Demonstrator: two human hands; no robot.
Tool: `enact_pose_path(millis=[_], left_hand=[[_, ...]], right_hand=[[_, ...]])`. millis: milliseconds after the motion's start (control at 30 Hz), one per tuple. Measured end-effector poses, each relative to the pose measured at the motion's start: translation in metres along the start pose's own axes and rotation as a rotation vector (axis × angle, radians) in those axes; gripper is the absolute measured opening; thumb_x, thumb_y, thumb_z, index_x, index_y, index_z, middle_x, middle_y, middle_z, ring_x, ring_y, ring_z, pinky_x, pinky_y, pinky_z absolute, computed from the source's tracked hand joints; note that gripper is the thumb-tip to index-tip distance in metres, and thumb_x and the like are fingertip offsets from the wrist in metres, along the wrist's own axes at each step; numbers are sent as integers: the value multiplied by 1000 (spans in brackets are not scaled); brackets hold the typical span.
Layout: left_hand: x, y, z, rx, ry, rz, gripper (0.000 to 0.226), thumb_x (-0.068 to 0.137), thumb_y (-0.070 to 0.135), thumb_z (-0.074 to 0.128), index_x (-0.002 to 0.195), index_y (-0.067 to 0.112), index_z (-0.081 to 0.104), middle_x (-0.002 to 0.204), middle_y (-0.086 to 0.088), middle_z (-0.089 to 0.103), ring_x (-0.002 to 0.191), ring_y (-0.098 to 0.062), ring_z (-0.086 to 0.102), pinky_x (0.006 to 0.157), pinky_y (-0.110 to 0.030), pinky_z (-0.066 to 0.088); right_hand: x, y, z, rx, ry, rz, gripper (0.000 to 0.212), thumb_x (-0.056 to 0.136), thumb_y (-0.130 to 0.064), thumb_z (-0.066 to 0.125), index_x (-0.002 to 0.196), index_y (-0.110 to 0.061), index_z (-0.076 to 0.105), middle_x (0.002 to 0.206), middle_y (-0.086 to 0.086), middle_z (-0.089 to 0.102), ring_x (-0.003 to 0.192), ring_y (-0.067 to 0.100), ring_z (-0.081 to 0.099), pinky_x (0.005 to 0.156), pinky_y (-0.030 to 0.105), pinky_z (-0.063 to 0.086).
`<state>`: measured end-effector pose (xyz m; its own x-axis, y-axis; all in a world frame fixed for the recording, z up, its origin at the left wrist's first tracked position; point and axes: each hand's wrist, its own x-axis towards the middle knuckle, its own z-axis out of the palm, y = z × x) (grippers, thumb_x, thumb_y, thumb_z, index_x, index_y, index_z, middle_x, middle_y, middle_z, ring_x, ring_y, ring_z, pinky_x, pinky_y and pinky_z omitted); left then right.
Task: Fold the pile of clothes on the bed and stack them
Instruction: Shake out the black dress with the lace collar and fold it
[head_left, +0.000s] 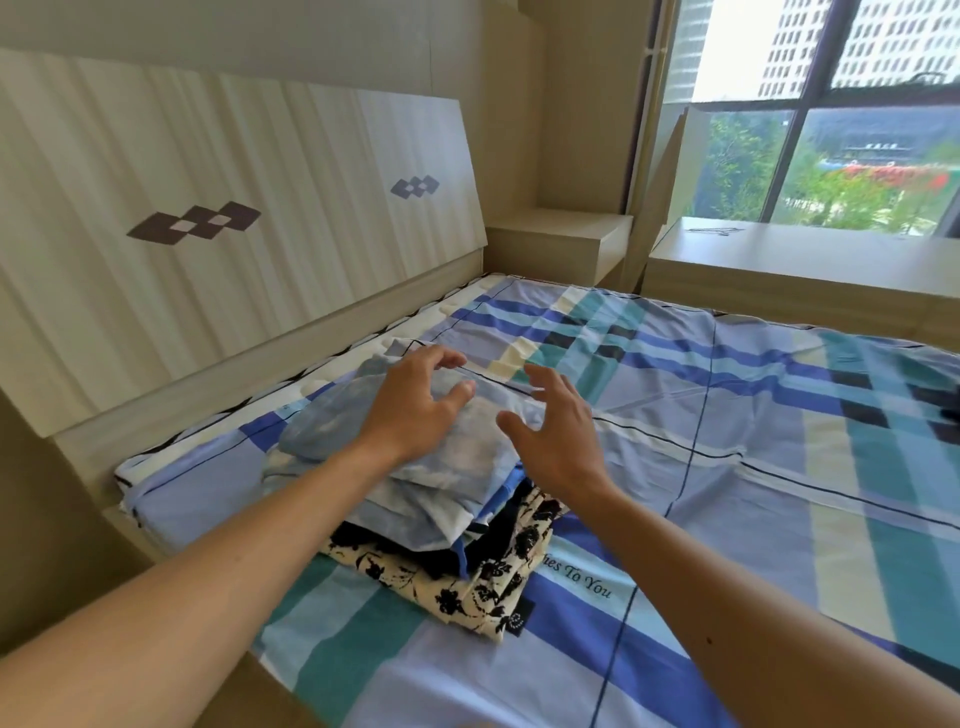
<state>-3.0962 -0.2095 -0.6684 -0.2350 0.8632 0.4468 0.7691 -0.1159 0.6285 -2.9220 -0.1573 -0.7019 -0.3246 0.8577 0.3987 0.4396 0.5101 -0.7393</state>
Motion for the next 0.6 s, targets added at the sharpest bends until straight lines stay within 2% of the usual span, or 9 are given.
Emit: enact_pose_path(millis=[100,167,200,333,433,533,600], left_hand=[[-15,41,30,-127,45,12,20,93,23,66,112,17,65,111,7,66,107,-5,58,94,-18,43],[-28,71,56,-216,14,15,18,93,24,65,111,19,65,109,11,66,104,1,58,88,-6,38],[-34,86,71,-264,-19,18,17,93,24,65,110,20,65,108,12,67,104,3,58,87,-5,37],[-59,146,133,-463,-206,5,13,92,25,68,105,25,67,104,14,69,99,5,62,90,-25,46],[-75,184,178,-551,-302,9,24,81,40,64,100,27,67,100,15,70,96,4,63,93,-33,50],[-89,211,217,-584,-371,34,25,78,40,61,99,27,67,98,14,71,97,-4,66,96,-40,51],[-98,221,240,-579,-412,68,25,78,38,60,99,27,67,100,14,71,97,-5,66,95,-37,51]], right_hand=[[-17,17,-33,38,53,18,60,89,-27,72,143,-23,46,137,-5,53,118,9,55,100,33,46],[-33,36,-63,39,102,52,59,88,-22,73,142,-21,48,133,-3,56,114,9,58,96,29,47],[-43,48,-80,42,129,77,58,88,-19,74,140,-20,49,131,-2,58,112,10,60,94,28,48],[-88,100,-159,25,228,185,55,84,-9,77,134,-19,55,119,-2,63,98,9,67,86,26,54],[-120,135,-221,43,339,283,48,86,-6,74,127,-22,57,108,-6,65,91,4,69,84,29,57],[-154,167,-269,50,436,357,44,89,-9,71,128,-22,55,111,-2,66,93,8,69,76,17,53],[-176,188,-291,37,466,399,41,91,-9,70,127,-23,55,112,-1,66,96,9,68,71,11,51]])
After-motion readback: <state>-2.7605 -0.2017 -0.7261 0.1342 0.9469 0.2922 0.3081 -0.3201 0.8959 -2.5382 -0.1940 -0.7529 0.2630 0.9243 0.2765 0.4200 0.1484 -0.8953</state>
